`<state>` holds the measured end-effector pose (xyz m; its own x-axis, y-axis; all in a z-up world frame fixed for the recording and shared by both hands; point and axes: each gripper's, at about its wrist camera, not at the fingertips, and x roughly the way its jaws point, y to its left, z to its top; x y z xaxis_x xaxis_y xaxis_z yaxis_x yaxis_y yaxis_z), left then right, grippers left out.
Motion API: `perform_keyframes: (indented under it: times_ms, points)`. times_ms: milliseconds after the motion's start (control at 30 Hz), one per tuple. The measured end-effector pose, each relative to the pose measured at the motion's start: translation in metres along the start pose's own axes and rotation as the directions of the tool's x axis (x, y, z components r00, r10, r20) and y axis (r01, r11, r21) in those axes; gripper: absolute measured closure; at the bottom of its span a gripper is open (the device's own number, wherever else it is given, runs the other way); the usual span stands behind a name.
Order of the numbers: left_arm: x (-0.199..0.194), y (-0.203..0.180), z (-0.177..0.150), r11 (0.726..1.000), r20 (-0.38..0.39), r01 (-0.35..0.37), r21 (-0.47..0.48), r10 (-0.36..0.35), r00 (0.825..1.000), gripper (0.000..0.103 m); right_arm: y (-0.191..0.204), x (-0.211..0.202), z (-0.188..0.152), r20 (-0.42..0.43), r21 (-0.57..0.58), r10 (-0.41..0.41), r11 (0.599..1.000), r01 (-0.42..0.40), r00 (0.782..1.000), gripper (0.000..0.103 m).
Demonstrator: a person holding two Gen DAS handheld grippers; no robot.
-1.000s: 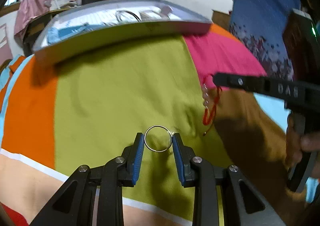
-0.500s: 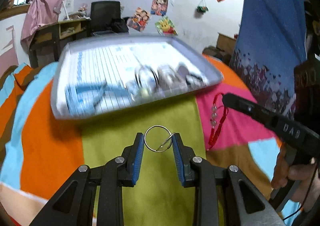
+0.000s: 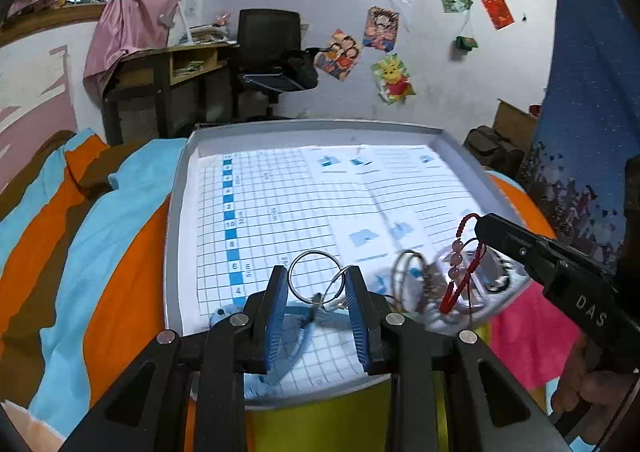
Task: Organize jewelry
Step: 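Carry the hoop and bracelet into the grey tray and open both tools, then withdraw both tools from the tray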
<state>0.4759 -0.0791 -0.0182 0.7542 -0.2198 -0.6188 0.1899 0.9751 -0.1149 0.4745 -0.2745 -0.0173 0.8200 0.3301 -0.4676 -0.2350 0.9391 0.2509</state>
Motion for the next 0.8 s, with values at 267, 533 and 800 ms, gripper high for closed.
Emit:
perform_keyframes:
  times_ms: [267, 533, 800]
  points:
    - [0.009, 0.011, -0.004, 0.997, -0.019, -0.043, -0.060, 0.041, 0.999, 0.063, 0.014, 0.023, 0.005, -0.063, -0.056, -0.040, 0.998, 0.036, 0.997, 0.100]
    - [-0.009, 0.015, -0.003, 0.993, 0.043, -0.066, -0.094, 0.070, 0.997, 0.029, 0.011, 0.015, 0.007, -0.082, -0.049, -0.059, 0.997, 0.055, 0.995, 0.099]
    - [-0.041, 0.014, -0.002, 0.992, 0.078, -0.074, -0.102, 0.083, 0.994, 0.018, 0.014, -0.014, 0.016, -0.056, -0.077, -0.077, 0.994, 0.072, 0.995, 0.066]
